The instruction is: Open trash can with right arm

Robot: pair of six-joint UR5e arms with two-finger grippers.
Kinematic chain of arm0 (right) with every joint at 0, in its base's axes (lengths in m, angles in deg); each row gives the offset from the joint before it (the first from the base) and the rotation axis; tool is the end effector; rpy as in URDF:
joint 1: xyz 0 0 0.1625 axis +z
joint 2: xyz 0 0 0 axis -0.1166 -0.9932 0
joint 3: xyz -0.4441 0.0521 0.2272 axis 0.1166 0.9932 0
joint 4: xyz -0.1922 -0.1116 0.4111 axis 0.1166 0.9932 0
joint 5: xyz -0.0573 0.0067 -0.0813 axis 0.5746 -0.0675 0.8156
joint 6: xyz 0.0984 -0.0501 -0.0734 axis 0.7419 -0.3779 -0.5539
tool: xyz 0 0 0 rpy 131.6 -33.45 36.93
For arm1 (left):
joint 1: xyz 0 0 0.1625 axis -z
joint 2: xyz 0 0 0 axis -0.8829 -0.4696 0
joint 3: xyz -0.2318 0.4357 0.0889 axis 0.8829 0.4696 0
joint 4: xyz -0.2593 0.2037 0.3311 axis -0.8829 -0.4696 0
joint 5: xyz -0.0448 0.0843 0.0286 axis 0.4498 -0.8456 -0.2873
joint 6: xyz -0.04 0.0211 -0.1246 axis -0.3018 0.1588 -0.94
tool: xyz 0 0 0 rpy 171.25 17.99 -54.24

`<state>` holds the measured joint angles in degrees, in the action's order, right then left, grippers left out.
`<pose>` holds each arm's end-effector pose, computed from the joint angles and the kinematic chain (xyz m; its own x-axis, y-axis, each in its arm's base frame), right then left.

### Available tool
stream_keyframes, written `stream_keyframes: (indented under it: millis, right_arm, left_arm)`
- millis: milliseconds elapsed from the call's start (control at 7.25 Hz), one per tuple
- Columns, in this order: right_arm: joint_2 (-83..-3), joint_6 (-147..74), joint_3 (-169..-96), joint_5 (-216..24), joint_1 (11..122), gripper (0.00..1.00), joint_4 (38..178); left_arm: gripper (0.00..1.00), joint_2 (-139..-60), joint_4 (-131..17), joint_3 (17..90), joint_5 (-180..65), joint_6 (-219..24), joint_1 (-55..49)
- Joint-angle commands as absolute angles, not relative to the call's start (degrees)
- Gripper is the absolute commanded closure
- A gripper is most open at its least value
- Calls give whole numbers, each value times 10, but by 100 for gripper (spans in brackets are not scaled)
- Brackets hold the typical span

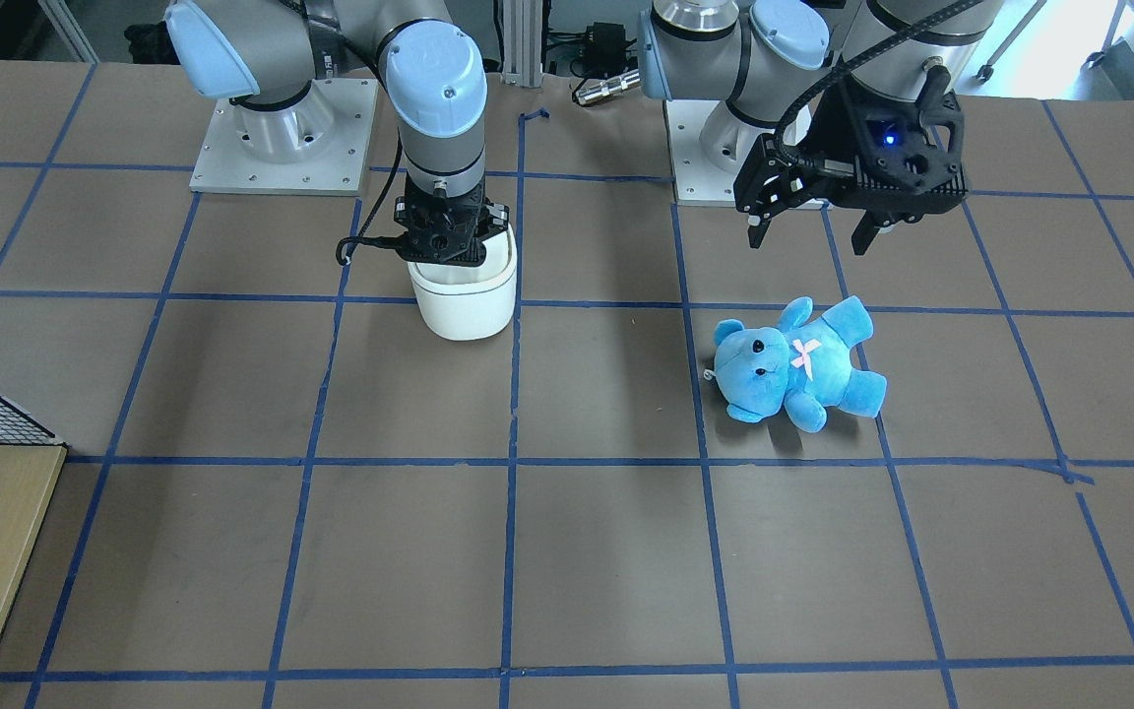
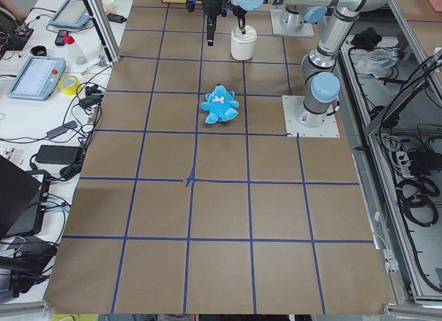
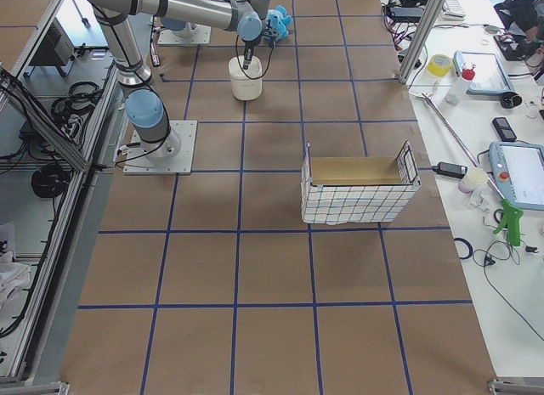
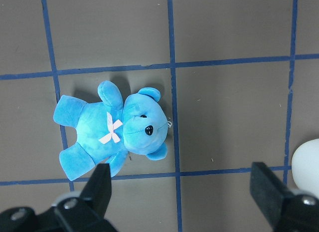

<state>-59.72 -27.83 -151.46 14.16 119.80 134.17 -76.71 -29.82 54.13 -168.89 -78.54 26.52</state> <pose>0.3260 -0.4090 0.3224 -0.9981 0.0363 0.0496 0.0459 0.9765 0.2106 -0.1197 -0.5298 0.5471 -0.9991 0.0430 -0.0024 0.0430 0.9980 -0.0460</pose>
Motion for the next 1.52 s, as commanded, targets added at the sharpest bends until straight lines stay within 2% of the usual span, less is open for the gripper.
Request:
stream_keyframes:
  millis: [0,276,414,690,966,1103,1241,1379]
  right_arm:
    - [-643,-275,-1478,135,1197,0,1324]
    - [-652,-284,-1383,142,1192,0,1222]
    - [-649,-296,-1329,144,1175,0,1220]
    - [-647,-345,-1257,143,1077,0,1214]
    - [-648,-467,-1242,150,999,0,1203]
    - [-647,-472,-1242,151,993,1,1199]
    - [-649,-487,-1241,157,990,7,1183]
    - [-649,-494,-1241,160,989,5,1180]
  left_arm:
    - [0,-767,-298,541,-1688,-785,265]
    - [0,-767,-298,541,-1688,-785,265]
    - [0,-767,-298,541,-1688,-785,265]
    - [0,-767,-298,541,-1689,-785,265]
    - [0,-767,-298,541,-1689,-785,265]
    - [0,-767,-298,541,-1689,-785,265]
    - [0,-767,-298,541,-1689,-785,265]
    - [0,-767,-298,541,-1689,-785,265]
